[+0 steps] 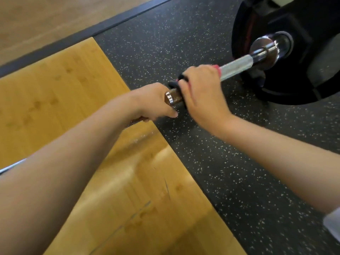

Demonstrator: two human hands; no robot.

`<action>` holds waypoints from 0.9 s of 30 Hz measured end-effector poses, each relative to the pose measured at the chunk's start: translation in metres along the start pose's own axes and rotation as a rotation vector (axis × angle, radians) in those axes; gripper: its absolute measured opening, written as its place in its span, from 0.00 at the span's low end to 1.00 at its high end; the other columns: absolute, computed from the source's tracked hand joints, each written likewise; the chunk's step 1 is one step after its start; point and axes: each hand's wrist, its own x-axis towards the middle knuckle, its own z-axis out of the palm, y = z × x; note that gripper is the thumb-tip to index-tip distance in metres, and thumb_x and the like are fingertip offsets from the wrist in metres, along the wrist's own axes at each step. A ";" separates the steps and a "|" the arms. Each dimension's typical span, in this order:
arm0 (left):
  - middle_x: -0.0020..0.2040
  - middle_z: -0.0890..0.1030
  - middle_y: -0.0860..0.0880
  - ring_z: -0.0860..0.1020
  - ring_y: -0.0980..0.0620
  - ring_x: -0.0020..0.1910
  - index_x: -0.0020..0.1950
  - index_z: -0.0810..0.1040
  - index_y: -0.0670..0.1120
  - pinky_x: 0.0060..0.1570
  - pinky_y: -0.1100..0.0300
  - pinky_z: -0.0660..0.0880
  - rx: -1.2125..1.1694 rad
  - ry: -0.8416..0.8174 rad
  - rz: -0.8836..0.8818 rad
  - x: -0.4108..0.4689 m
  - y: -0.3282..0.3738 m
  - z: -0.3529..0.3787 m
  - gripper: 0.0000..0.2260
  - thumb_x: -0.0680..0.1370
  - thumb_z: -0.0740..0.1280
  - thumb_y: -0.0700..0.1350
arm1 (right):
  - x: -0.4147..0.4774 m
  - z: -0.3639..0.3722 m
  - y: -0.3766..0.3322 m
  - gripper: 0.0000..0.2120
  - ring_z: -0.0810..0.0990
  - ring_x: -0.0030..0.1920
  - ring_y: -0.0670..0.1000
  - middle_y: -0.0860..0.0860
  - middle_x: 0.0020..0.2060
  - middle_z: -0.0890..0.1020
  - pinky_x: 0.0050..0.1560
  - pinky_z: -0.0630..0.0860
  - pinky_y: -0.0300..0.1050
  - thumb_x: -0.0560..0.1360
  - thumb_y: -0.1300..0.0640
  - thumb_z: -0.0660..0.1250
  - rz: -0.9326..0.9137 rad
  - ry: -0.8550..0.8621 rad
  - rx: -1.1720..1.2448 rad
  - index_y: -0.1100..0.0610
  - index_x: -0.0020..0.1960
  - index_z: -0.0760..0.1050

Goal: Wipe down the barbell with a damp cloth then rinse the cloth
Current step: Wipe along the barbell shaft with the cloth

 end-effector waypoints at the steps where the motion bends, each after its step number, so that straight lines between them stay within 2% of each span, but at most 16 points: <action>1: 0.28 0.72 0.48 0.69 0.51 0.23 0.39 0.73 0.44 0.25 0.61 0.67 -0.136 -0.135 -0.027 0.001 0.000 -0.006 0.09 0.74 0.71 0.43 | -0.002 0.004 -0.009 0.15 0.73 0.43 0.57 0.54 0.39 0.76 0.54 0.64 0.54 0.80 0.53 0.53 -0.053 0.019 0.006 0.60 0.46 0.74; 2: 0.26 0.71 0.49 0.68 0.53 0.22 0.38 0.73 0.43 0.24 0.61 0.67 -0.209 -0.211 -0.039 -0.001 0.000 -0.011 0.08 0.74 0.71 0.40 | -0.004 0.007 -0.014 0.14 0.74 0.43 0.58 0.55 0.38 0.76 0.53 0.64 0.52 0.79 0.54 0.54 -0.097 0.040 0.007 0.60 0.46 0.74; 4: 0.24 0.71 0.50 0.68 0.54 0.21 0.37 0.73 0.43 0.23 0.62 0.67 -0.215 -0.191 -0.028 -0.003 0.001 -0.013 0.08 0.73 0.71 0.40 | -0.003 0.006 -0.011 0.14 0.75 0.43 0.58 0.55 0.38 0.77 0.52 0.64 0.51 0.79 0.55 0.55 -0.170 0.037 0.009 0.61 0.46 0.75; 6: 0.25 0.73 0.52 0.71 0.54 0.23 0.38 0.73 0.44 0.23 0.62 0.68 -0.059 0.027 -0.014 -0.008 0.004 -0.004 0.09 0.73 0.71 0.44 | -0.001 0.001 -0.001 0.14 0.75 0.43 0.58 0.56 0.39 0.77 0.52 0.66 0.52 0.80 0.55 0.55 -0.241 -0.008 0.025 0.62 0.47 0.75; 9: 0.37 0.74 0.50 0.75 0.46 0.34 0.46 0.68 0.47 0.26 0.60 0.58 0.583 0.588 0.076 -0.016 -0.002 0.027 0.08 0.75 0.66 0.47 | 0.004 -0.010 0.021 0.15 0.73 0.42 0.57 0.55 0.38 0.76 0.50 0.65 0.50 0.81 0.53 0.54 -0.188 -0.044 0.035 0.62 0.47 0.74; 11: 0.37 0.73 0.49 0.71 0.45 0.31 0.51 0.68 0.47 0.25 0.60 0.51 0.704 0.737 0.142 -0.020 -0.005 0.043 0.08 0.76 0.65 0.44 | 0.009 -0.020 0.044 0.15 0.72 0.42 0.56 0.53 0.38 0.72 0.49 0.63 0.48 0.82 0.52 0.52 -0.072 -0.043 0.012 0.61 0.48 0.73; 13: 0.35 0.69 0.50 0.68 0.47 0.30 0.51 0.67 0.47 0.24 0.61 0.50 0.673 0.763 0.137 -0.016 -0.009 0.044 0.08 0.77 0.65 0.45 | 0.014 -0.029 0.070 0.16 0.72 0.44 0.57 0.52 0.40 0.72 0.51 0.64 0.49 0.82 0.52 0.51 0.045 -0.028 -0.034 0.61 0.48 0.73; 16: 0.33 0.67 0.50 0.67 0.47 0.30 0.49 0.64 0.47 0.23 0.60 0.53 0.673 0.756 0.152 -0.013 -0.007 0.040 0.09 0.79 0.64 0.48 | 0.017 -0.036 0.092 0.17 0.72 0.48 0.58 0.56 0.43 0.75 0.57 0.64 0.49 0.82 0.52 0.50 0.192 0.016 -0.049 0.62 0.51 0.73; 18: 0.33 0.67 0.50 0.68 0.47 0.30 0.48 0.62 0.48 0.24 0.59 0.54 0.668 0.740 0.182 -0.012 -0.007 0.041 0.10 0.79 0.63 0.48 | 0.015 -0.035 0.086 0.16 0.72 0.50 0.57 0.55 0.43 0.74 0.61 0.63 0.49 0.83 0.53 0.50 0.270 0.049 -0.035 0.62 0.50 0.72; 21: 0.36 0.69 0.50 0.69 0.47 0.34 0.48 0.64 0.49 0.28 0.57 0.59 0.589 0.652 0.191 -0.007 -0.009 0.035 0.10 0.78 0.64 0.51 | 0.011 -0.025 0.056 0.14 0.71 0.46 0.57 0.53 0.40 0.71 0.61 0.63 0.54 0.82 0.52 0.50 0.264 0.089 -0.033 0.57 0.45 0.70; 23: 0.37 0.72 0.52 0.71 0.47 0.37 0.46 0.67 0.49 0.34 0.57 0.65 0.439 0.447 0.150 -0.003 -0.006 0.021 0.11 0.76 0.67 0.52 | 0.003 -0.012 0.026 0.15 0.71 0.44 0.56 0.54 0.39 0.73 0.57 0.64 0.55 0.80 0.52 0.51 0.140 0.070 0.004 0.58 0.44 0.71; 24: 0.34 0.73 0.52 0.72 0.48 0.36 0.43 0.68 0.49 0.34 0.57 0.66 0.337 0.314 0.139 -0.003 -0.003 0.013 0.11 0.75 0.69 0.51 | -0.001 -0.004 0.009 0.15 0.72 0.44 0.57 0.56 0.39 0.75 0.55 0.64 0.54 0.80 0.52 0.52 0.075 0.065 0.037 0.59 0.44 0.73; 27: 0.19 0.70 0.52 0.70 0.50 0.23 0.32 0.71 0.45 0.27 0.59 0.69 -0.009 -0.022 0.088 -0.007 0.003 -0.005 0.13 0.74 0.69 0.43 | -0.008 0.008 -0.022 0.13 0.74 0.42 0.58 0.57 0.38 0.76 0.50 0.63 0.50 0.79 0.56 0.55 -0.063 0.081 0.082 0.62 0.45 0.75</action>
